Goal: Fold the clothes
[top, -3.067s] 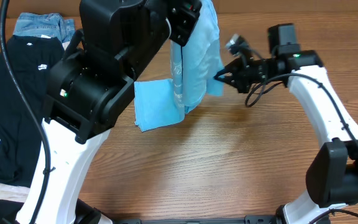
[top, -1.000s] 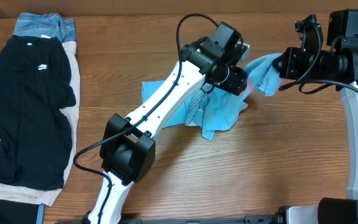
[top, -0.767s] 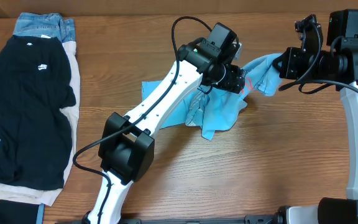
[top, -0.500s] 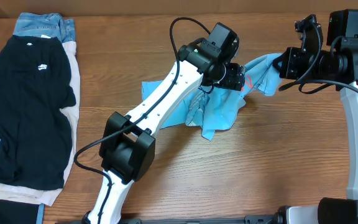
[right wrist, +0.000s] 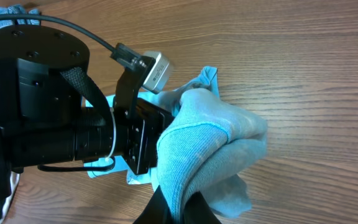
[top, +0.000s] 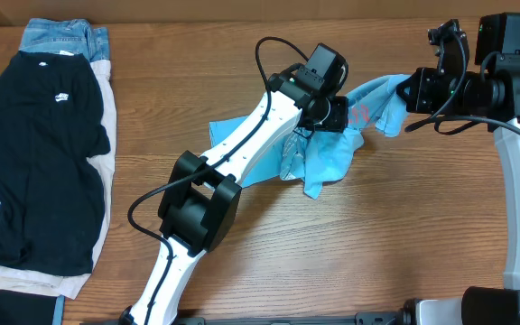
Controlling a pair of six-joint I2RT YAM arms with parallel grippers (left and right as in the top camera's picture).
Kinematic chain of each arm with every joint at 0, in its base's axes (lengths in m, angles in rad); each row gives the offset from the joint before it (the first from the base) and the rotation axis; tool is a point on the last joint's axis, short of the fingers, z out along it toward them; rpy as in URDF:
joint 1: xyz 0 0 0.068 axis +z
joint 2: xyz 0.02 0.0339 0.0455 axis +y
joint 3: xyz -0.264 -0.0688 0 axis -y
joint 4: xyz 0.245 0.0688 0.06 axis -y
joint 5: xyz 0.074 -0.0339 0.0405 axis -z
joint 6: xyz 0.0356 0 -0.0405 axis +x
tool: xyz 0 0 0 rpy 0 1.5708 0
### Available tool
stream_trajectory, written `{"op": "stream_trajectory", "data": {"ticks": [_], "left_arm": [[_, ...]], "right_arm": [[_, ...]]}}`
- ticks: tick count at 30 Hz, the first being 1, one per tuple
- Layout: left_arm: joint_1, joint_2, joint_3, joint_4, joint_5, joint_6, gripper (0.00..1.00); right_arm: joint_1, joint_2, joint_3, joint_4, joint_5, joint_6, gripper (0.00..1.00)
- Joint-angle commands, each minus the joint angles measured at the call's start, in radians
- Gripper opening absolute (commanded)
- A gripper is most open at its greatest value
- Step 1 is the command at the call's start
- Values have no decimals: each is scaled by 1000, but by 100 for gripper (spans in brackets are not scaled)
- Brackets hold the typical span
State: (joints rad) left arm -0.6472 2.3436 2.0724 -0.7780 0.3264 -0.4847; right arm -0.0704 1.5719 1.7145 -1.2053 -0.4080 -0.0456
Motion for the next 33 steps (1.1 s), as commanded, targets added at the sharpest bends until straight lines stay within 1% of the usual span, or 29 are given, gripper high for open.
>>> {"op": "stream_trajectory", "data": {"ticks": [1, 3, 6, 10, 13, 18, 23, 26, 29, 33], "left_arm": [[6, 6, -4, 22, 3, -18, 16], [7, 6, -3, 27, 3, -18, 4], [11, 5, 1, 27, 4, -6, 4], [23, -1, 33, -21, -5, 80, 4], [33, -7, 89, -114, -63, 111, 4], [74, -18, 251, -322, -164, 162, 4], [137, -35, 415, -499, -239, 206, 4], [188, -52, 491, -589, -303, 220, 4], [248, -82, 538, -647, -340, 230, 4], [329, -152, 550, -671, -337, 278, 4]], "right_arm": [[-2, -2, 7, 6, 4, -7, 4], [-2, -2, 7, 5, 4, -7, 4], [-2, -2, 7, 4, 4, -7, 4], [-2, -2, 7, 6, 4, -7, 4], [-2, -2, 7, 3, 14, -6, 4], [-4, -2, 7, 3, 30, -6, 4], [-6, -2, 7, 7, 34, 3, 4], [-32, -3, 10, 11, 33, 43, 4], [-69, -3, 27, 1, 4, 47, 4], [-125, -3, 79, -34, -34, 46, 4]]}}
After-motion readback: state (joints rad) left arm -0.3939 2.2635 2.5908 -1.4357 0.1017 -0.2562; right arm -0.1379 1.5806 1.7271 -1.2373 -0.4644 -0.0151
